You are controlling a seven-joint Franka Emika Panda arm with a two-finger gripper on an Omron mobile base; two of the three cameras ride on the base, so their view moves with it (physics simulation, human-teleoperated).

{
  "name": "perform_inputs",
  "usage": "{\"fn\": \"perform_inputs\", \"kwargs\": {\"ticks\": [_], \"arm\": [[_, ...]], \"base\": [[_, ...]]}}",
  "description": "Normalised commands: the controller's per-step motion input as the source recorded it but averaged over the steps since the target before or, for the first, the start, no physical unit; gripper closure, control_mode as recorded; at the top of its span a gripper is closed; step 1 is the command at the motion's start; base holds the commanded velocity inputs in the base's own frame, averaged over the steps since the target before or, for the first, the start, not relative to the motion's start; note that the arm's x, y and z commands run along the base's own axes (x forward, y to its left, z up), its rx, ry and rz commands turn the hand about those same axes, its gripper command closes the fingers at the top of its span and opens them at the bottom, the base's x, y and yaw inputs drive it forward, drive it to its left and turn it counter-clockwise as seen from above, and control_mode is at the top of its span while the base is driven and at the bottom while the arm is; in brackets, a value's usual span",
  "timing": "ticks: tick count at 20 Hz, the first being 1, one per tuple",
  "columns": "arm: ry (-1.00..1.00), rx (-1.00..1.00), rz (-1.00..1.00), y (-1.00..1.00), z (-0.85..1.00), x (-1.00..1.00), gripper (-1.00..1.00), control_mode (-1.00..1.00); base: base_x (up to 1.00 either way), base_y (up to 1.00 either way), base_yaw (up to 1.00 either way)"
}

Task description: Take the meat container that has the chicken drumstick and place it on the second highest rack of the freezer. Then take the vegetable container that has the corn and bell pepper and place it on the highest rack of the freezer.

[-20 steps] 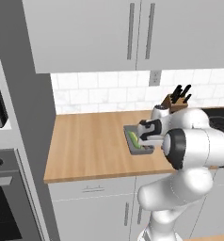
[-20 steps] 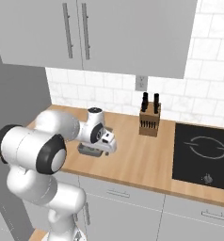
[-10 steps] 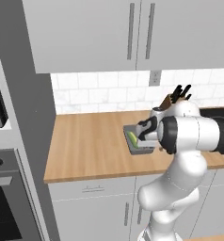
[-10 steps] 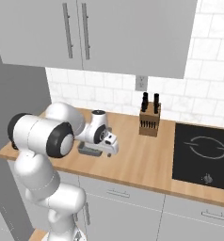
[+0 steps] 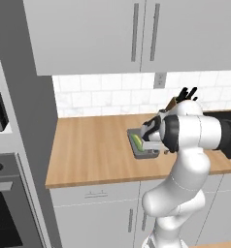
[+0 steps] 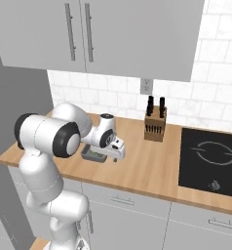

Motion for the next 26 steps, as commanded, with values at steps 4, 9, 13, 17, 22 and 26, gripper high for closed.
{"fn": "perform_inputs", "kwargs": {"ticks": [4,9,13,17,22,26], "arm": [[0.00,0.02,0.00,0.00,-0.16,0.00,1.00,-1.00],[0.02,0.00,0.00,0.00,-0.05,0.00,1.00,-1.00],[0.01,0.00,0.00,0.00,0.00,0.00,1.00,-1.00],[0.00,0.00,0.00,0.00,0.00,0.00,1.00,-1.00],[0.00,0.00,0.00,0.00,0.34,-0.17,1.00,-1.00],[-0.02,0.01,0.00,0.00,0.69,-0.37,1.00,-1.00]], "base": [[0.00,0.00,0.00],[0.00,0.00,0.00],[0.00,0.00,0.00],[0.00,0.00,0.00],[0.00,0.00,0.00],[0.00,0.00,0.00]]}}
